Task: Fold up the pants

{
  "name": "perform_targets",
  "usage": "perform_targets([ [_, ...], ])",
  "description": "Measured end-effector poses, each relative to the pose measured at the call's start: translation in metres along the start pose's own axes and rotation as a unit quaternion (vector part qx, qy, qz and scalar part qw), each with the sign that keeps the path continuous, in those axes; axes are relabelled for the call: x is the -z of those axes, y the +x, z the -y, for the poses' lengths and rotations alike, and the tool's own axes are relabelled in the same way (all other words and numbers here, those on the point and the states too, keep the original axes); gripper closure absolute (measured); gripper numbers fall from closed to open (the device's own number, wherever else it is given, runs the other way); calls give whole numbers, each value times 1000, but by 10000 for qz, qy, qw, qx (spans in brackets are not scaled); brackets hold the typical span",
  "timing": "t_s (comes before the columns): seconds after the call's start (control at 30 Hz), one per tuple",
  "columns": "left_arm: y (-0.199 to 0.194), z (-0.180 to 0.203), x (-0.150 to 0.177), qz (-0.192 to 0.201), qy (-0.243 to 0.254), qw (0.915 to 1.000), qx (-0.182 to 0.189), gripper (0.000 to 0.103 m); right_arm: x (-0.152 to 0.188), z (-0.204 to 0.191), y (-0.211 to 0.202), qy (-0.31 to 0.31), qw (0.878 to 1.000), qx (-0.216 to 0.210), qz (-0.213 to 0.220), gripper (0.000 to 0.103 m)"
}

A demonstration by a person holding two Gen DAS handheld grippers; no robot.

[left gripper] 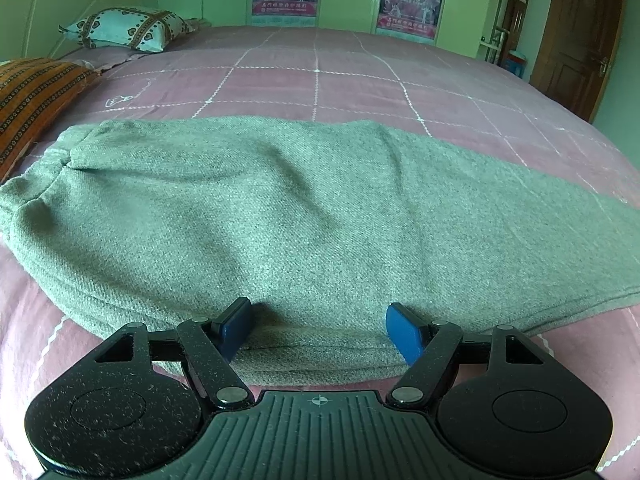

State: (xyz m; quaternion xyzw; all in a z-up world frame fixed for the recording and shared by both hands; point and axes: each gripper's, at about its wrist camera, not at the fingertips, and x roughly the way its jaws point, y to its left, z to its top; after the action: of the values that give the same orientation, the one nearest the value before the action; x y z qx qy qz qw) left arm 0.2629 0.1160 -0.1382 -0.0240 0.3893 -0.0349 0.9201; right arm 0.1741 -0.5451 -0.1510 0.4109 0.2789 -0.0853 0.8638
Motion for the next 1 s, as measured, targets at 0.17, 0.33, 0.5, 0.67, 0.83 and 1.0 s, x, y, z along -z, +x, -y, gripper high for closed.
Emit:
perform_targets([
  [0.17,0,-2,-2,-60,40,9999,76,29,7,10,5,54,9999,55,-109,103],
  [0.33,-2,0,-1,28,80,10000,6,29,9,-5,-9,-31,9993,362,120,92],
  [0.5,-28,-10,-2,572,-361,9969,-397,29,34,-49,-30,-906,9954,157,281,92],
  [0.67,-43,-45,7,620,-778,9899,-1009,29,66,-98,-4,-1227,9899,-547,-455,90],
  [0.83,-52,-108,16,704,-1725,9744,-1258,29,88,-129,20,-1206,9851,-884,-846,89],
  [1.0,-16,-159,2,406,-2334,9630,-1287,36,106,-146,30,-1454,9795,-810,-1131,88],
])
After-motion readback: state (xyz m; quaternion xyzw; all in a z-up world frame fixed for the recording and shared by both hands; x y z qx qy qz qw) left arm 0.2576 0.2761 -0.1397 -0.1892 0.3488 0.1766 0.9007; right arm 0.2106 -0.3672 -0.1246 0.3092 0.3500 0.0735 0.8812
